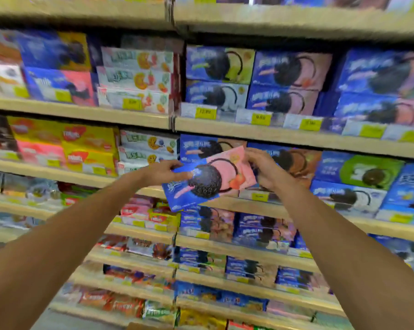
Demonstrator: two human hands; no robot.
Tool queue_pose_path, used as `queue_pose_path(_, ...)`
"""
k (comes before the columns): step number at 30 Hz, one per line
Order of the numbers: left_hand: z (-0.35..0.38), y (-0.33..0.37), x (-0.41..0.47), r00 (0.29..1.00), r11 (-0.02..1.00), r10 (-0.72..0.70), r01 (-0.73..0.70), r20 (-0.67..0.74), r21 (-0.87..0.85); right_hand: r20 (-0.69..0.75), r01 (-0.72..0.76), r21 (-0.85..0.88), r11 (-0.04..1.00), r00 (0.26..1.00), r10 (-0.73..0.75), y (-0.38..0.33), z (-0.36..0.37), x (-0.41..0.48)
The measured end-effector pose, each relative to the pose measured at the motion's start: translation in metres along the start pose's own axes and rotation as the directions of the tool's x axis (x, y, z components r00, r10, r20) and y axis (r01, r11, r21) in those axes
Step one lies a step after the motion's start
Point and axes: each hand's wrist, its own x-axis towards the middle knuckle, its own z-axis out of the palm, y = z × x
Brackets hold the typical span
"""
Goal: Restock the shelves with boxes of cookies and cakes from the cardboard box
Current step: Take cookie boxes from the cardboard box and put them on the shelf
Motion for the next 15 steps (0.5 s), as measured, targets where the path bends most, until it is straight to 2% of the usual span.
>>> queue_pose_path(3, -0.030, 0.036, 0.001, 0.995, 0.999, 0.024, -0.027, -0.094, -0.026, -0.058, 0.096, 0.063, 0.993, 0.994, -0.093, -0.040, -0.023, 0.009)
queue_pose_path(5, -0.046, 0.052, 0.016, 0.977, 0.976, 0.055, -0.096, -0.206, -0.195, -0.102, 0.134, 0.108, 0.985, 0.987, -0.123, -0.068, -0.041, 0.014)
queue_pose_path(7, -0.055, 0.068, 0.030, 0.971, 0.931, 0.034, -0.117, -0.238, -0.345, -0.145, 0.177, 0.173, 0.969, 0.978, -0.153, -0.089, -0.056, 0.019)
queue_pose_path(9, -0.059, 0.088, 0.046, 0.968, 0.923, 0.029, -0.121, -0.248, -0.366, -0.186, 0.214, 0.224, 0.951, 0.967, -0.174, -0.107, -0.071, 0.026)
queue_pose_path(11, -0.062, 0.109, 0.061, 0.952, 0.912, 0.078, -0.188, -0.296, -0.364, -0.220, 0.258, 0.253, 0.932, 0.954, -0.204, -0.126, -0.080, 0.029)
queue_pose_path(13, -0.064, 0.131, 0.075, 0.924, 0.895, 0.105, -0.249, -0.367, -0.371, -0.236, 0.302, 0.251, 0.920, 0.941, -0.244, -0.144, -0.088, 0.033)
queue_pose_path(15, -0.064, 0.145, 0.091, 0.894, 0.883, 0.130, -0.301, -0.429, -0.359, -0.264, 0.360, 0.170, 0.917, 0.914, -0.310, -0.156, -0.094, 0.037)
